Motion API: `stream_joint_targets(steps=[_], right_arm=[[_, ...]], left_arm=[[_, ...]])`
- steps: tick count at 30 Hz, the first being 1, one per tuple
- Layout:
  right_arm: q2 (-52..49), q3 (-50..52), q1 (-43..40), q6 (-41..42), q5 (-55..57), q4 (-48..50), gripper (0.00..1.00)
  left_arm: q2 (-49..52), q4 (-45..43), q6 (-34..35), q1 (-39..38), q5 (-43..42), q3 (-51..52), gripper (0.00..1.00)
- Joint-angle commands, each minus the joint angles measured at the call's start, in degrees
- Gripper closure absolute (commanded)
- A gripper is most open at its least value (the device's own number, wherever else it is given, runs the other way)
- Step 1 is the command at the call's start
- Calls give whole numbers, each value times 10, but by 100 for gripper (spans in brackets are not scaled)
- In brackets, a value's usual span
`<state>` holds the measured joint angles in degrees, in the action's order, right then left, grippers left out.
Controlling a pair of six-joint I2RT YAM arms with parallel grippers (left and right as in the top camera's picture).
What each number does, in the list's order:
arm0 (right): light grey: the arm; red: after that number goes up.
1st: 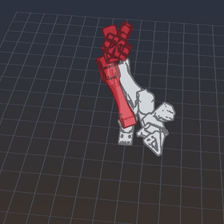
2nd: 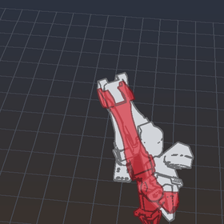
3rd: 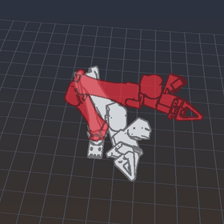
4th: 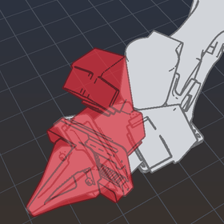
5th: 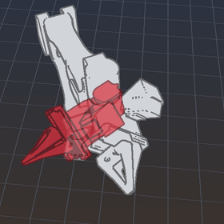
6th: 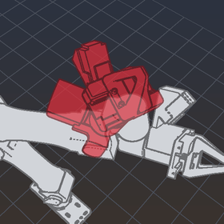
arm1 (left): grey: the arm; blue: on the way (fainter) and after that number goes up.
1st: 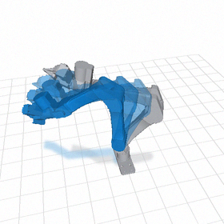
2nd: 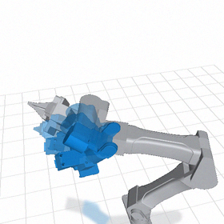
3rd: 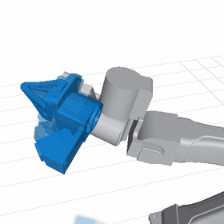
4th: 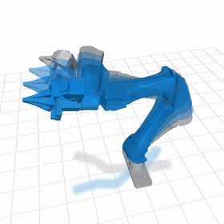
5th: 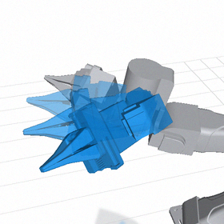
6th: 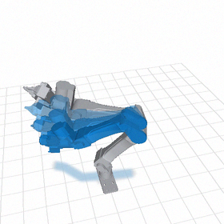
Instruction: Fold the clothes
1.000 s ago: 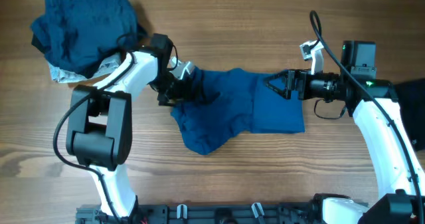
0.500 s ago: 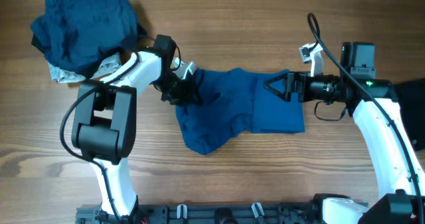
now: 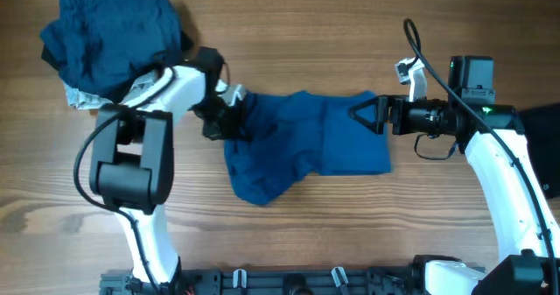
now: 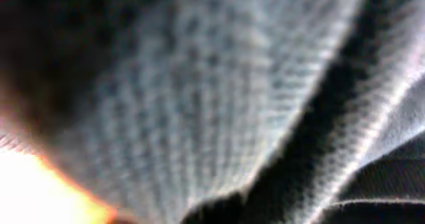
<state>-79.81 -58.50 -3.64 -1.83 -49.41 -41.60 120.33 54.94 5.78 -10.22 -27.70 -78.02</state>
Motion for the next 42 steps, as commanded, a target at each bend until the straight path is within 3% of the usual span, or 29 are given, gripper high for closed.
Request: stream_joint_targets(steps=[1, 4, 7, 14, 21, 28, 40, 42], right_arm=[[0, -3, 2, -12, 6, -1, 1], [0, -3, 2, -9, 16, 0, 0], [-1, -3, 2, 21, 102, 0, 1], [-7, -3, 2, 40, 171, 0, 1], [-7, -3, 2, 40, 176, 2, 0], [-34, 1, 2, 51, 195, -2, 1], [-160, 1, 8, 66, 192, 5, 1], [-186, 1, 19, 65, 183, 10, 8]], left_arm=[[23, 20, 11, 75, 183, 8, 96], [23, 70, 11, 111, 233, -41, 96], [23, 155, 14, 126, 242, -151, 96], [23, 254, 85, 63, 278, -285, 96], [23, 254, 194, -82, 278, -291, 96], [23, 193, 285, -205, 275, -291, 96], [22, 184, 295, -250, 278, -303, 96], [22, 200, 294, -249, 285, -322, 96]])
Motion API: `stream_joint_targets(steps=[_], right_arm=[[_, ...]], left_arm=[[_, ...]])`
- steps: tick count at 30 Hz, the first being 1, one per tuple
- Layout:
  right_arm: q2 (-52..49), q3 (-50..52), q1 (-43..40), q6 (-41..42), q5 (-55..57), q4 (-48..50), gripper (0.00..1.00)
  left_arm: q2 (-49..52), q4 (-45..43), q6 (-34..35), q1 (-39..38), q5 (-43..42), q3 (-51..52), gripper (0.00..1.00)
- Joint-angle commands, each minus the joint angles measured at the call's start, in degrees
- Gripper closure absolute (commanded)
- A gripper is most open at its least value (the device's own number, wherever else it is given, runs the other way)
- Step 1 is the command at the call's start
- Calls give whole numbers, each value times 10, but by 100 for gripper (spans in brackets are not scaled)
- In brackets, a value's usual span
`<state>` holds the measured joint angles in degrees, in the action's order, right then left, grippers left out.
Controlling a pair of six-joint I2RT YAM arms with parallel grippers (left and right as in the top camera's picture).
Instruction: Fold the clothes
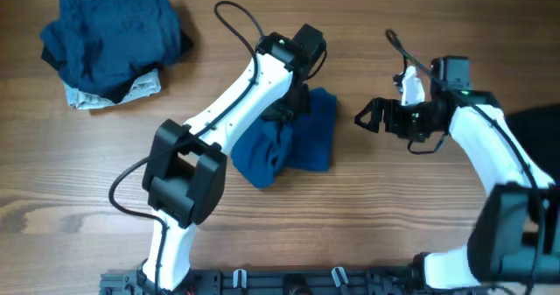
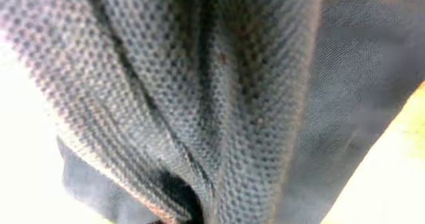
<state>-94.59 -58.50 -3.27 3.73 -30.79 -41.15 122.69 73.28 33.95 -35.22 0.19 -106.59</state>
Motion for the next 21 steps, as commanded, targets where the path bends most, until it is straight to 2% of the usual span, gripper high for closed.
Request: stream_joint_targets(steps=[1, 2, 4, 8, 19, 21], right_arm=[[-51, 1, 24, 14, -8, 10, 14], [-64, 1, 36, 23, -14, 17, 20], [-86, 1, 72, 30, -42, 43, 40], [-97, 1, 115, 70, -47, 75, 66], [-136, 1, 144, 105, -86, 106, 67], [-139, 1, 144, 107, -87, 108, 67]], left_arm=[[-1, 28, 13, 2, 10, -52, 96], [-1, 33, 12, 2, 10, -64, 96], [-1, 35, 13, 2, 9, -93, 96], [-1, 38, 13, 2, 0, -99, 96], [-1, 10, 13, -17, -47, -99, 94], [-1, -4, 13, -33, -47, -99, 91]])
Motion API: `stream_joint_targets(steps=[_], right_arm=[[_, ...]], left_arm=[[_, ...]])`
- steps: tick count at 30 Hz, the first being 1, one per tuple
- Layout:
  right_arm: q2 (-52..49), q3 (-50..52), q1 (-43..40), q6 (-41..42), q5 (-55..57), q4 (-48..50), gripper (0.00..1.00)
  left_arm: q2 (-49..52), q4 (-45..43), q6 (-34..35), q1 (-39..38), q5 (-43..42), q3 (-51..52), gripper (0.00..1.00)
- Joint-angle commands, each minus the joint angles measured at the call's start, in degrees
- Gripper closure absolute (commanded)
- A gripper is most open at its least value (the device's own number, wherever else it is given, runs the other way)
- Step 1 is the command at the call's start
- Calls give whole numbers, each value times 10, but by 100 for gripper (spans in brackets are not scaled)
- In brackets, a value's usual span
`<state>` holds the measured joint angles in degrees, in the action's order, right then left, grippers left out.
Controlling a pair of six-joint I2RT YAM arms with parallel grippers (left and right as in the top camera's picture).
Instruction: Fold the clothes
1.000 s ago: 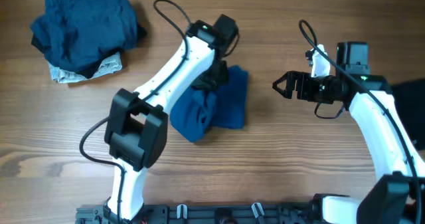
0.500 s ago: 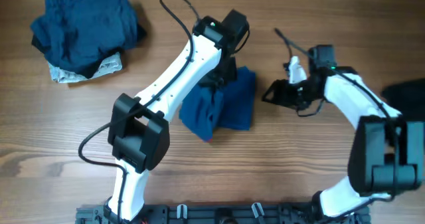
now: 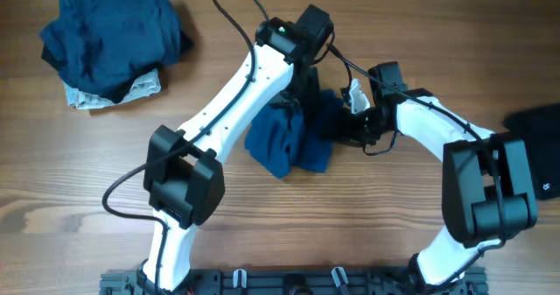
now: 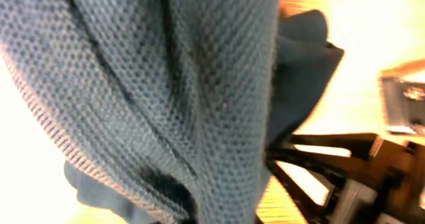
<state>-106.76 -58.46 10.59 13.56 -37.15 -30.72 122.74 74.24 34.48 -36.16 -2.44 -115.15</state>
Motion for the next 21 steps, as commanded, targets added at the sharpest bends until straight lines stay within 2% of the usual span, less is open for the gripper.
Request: stream_joint_targets(steps=[1, 5, 8, 10, 18, 21], right_arm=[[-17, 1, 5, 11, -23, 5, 67], [-17, 1, 5, 16, -23, 7, 67], [-17, 1, 5, 16, -23, 7, 61], [-17, 0, 5, 16, -22, 7, 44], [31, -32, -26, 31, 97, -53, 40], [92, -80, -85, 7, 145, -137, 31]], left_arm=[[-2, -18, 8, -29, -21, -14, 89], [-1, -28, 7, -45, -20, -14, 83], [-1, -29, 7, -48, -20, -13, 69], [-1, -29, 7, -48, -20, -13, 41], [-1, -41, -2, -48, -18, -13, 39], [-6, -43, -21, -35, -2, -20, 34]])
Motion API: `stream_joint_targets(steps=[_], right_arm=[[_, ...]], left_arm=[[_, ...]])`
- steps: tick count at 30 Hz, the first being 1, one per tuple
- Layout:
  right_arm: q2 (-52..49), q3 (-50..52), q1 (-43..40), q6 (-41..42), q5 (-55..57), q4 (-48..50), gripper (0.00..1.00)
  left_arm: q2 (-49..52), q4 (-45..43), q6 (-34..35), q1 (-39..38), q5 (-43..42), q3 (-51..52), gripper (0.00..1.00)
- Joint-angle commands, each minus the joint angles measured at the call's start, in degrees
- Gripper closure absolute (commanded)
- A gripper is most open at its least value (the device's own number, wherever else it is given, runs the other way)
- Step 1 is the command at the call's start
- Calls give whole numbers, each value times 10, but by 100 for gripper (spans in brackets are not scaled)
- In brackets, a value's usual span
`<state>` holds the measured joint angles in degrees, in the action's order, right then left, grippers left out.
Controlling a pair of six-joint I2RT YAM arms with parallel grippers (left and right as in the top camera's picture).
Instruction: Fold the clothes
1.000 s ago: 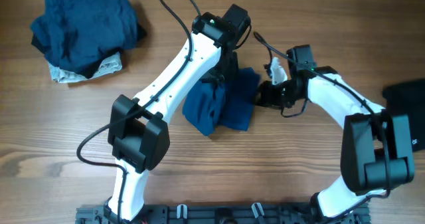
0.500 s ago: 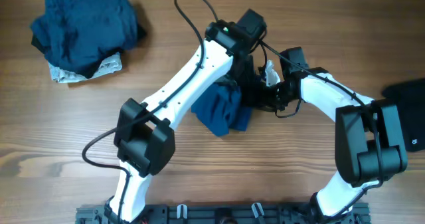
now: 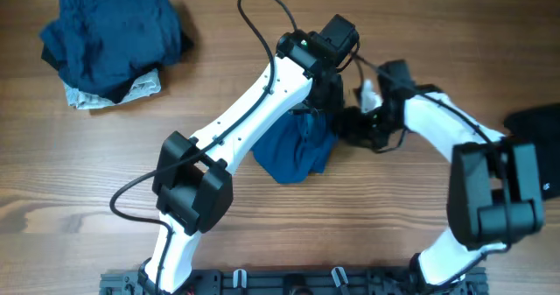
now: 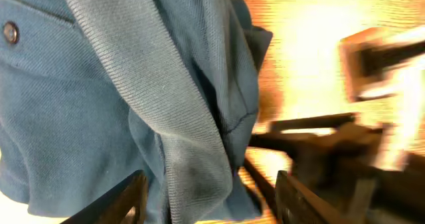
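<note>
A blue polo shirt lies bunched in the middle of the wooden table. My left gripper hovers over the shirt's upper right part. In the left wrist view the left gripper is open, with the ribbed collar hanging between its fingers; the blue shirt and a button fill the left side. My right gripper has its tips at the shirt's right edge, and the right gripper shows only as dark blurred bars. Its state is unclear.
A pile of dark blue and light clothes sits at the table's far left corner. A dark garment pokes in at the right edge. The two arms cross close together over the shirt.
My left gripper has opened and let the shirt go; the collar now hangs loose between its fingers. Its wrist shifted slightly right. The right gripper stays at the shirt's right edge.
The shirt lay spread out, my left gripper on its left end and the right gripper at its right end. Then the left end was over the right half and the right gripper stood apart. Then the right gripper was at the bundle, and now the left gripper is open.
</note>
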<state>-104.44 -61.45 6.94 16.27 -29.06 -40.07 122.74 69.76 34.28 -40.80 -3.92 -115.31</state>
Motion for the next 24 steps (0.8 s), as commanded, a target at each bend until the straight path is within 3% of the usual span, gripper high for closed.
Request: stream_joint_targets(steps=[1, 5, 10, 14, 17, 24], right_arm=[[82, -61, -62, -29, 64, -61, 30], [143, -83, -107, -68, 12, -106, 28], [156, -77, -74, -73, -75, -113, 26], [145, -67, -10, -59, -73, -70, 29], [132, -67, 30, -12, -31, -34, 48], [70, -67, 92, 31, 10, 9, 55]], left_arm=[[-9, 6, -19, 20, 12, -21, 31], [-28, 41, -18, 80, 14, -22, 14], [-31, 116, -17, 168, 14, -20, 1], [-30, 160, -24, 215, 17, -6, 0], [-30, 160, -24, 236, 16, 22, 8], [-29, 95, -56, 221, -54, 143, 8]])
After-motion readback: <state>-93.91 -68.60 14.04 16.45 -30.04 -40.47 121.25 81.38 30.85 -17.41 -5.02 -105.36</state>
